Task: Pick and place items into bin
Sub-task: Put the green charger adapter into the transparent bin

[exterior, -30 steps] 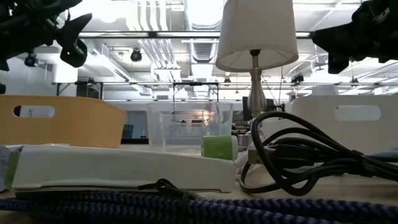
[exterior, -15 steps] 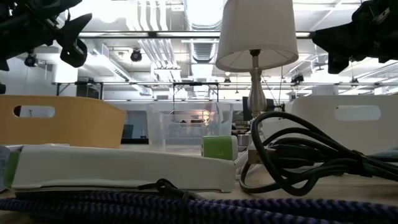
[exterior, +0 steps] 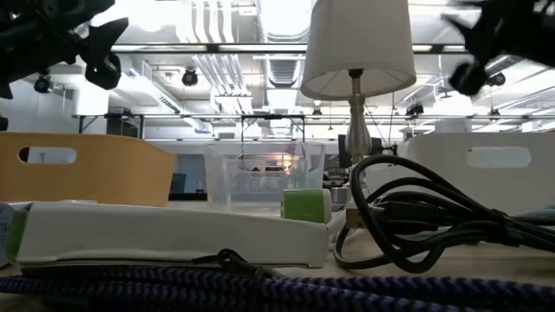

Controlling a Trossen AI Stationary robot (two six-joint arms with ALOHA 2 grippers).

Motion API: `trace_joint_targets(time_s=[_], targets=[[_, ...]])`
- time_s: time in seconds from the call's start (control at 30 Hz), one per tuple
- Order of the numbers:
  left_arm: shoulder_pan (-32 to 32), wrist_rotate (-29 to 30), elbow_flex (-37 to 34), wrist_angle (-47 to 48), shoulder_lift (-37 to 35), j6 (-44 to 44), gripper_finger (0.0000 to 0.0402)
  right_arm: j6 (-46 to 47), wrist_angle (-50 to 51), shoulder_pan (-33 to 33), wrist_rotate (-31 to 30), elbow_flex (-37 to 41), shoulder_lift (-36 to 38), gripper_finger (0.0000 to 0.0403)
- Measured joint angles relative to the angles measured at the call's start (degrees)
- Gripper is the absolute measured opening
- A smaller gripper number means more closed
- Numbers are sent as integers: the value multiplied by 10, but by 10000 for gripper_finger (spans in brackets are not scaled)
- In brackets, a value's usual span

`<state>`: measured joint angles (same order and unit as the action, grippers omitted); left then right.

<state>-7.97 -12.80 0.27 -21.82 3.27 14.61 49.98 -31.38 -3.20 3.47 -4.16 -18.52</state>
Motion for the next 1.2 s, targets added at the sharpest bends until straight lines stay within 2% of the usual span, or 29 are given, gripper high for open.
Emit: trace_joint_targets(time_s=[0.1,0.2,0.3,0.37,0.43,0.5,0.6,0.67,0.77,0.87,0.97,1.07,1.2], targets=[[0,0,0,0,0,-47,125,-31,16,-34,-1,-53,-85,59],[0,1,0,-2,0,-47,125,-70,9,-61,-13,-136,-203,59],[0,14,0,-11,0,-45,125,-88,9,-76,-51,-235,-335,59],[1,14,0,-39,0,8,125,-91,14,-77,-76,-300,-410,59],[1,13,0,-77,0,114,125,-86,10,-70,-118,-369,-473,59],[1,13,0,-115,0,199,125,-41,23,-58,-135,-428,-520,59],[1,13,0,-181,0,222,125,-20,99,-44,-84,-511,-576,53],[1,13,0,-232,0,225,125,2,196,-44,-73,-564,-604,43],[2,11,0,-295,0,231,125,10,345,-45,-22,-640,-642,22],[1,8,0,-340,-2,229,125,21,519,-44,-22,-709,-676,11],[1,9,0,-345,-5,217,125,2,648,-45,-12,-763,-708,9],[1,10,3,-324,2,215,125,-5,711,-44,69,-801,-736,12],[1,-16,37,-193,22,190,125,-13,749,-48,147,-831,-782,42]])
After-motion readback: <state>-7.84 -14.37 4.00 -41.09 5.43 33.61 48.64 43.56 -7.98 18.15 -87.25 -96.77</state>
